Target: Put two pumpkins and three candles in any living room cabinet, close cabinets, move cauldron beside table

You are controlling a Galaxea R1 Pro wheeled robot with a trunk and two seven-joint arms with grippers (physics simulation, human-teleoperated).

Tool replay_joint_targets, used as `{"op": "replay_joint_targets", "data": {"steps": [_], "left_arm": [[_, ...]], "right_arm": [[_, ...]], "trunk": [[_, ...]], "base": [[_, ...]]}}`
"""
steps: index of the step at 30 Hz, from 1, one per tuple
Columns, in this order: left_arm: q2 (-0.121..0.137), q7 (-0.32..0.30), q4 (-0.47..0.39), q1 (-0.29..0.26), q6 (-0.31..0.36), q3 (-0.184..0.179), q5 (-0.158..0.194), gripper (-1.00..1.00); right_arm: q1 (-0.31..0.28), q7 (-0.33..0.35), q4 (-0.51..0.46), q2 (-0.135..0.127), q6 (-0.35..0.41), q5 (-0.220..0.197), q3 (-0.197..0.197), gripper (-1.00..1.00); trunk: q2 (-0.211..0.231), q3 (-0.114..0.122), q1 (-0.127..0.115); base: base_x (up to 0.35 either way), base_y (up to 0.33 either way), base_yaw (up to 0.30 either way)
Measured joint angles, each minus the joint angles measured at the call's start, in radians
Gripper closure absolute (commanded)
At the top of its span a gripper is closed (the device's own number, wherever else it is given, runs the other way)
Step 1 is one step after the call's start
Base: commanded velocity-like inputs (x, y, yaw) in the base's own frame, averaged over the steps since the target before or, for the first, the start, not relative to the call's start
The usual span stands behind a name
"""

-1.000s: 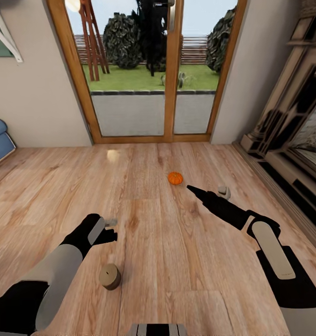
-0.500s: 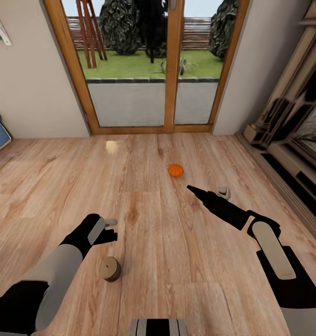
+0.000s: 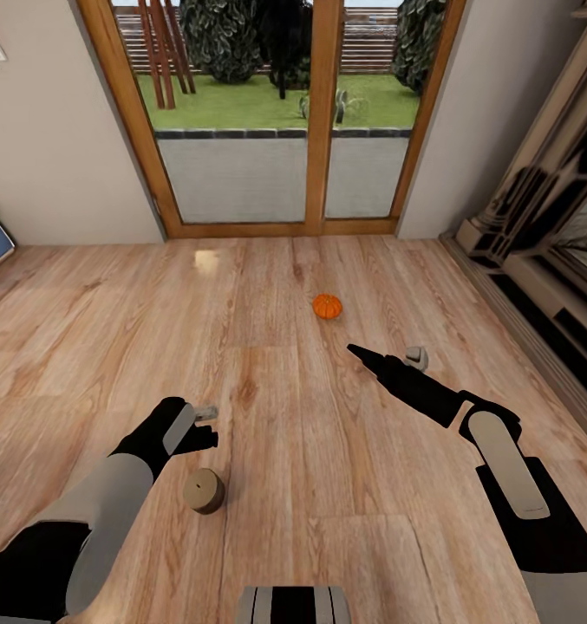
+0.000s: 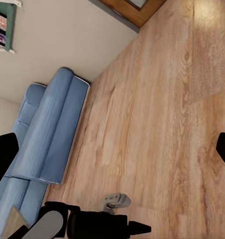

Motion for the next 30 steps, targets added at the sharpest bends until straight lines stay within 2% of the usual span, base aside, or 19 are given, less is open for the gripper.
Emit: {"op": "replay_joint_targets", "data": {"steps": [14,30], "left_arm": [[-0.001,-0.001,0.000,0.000,0.000,0.000,0.002,-1.00],[0.000,-0.002,0.000,0.000,-0.001,0.000,0.002,-1.00]], "right_arm": [[0.000,0.000,0.000,0.001,0.000,0.000,0.000,-1.00],[0.000,0.001,0.000,0.000,0.000,-0.001,0.000,-1.00]], "trunk": [[0.000,0.000,0.000],[0.000,0.000,0.000]], "base": [[0.000,0.000,0.059],[0.000,0.000,0.004]]}}
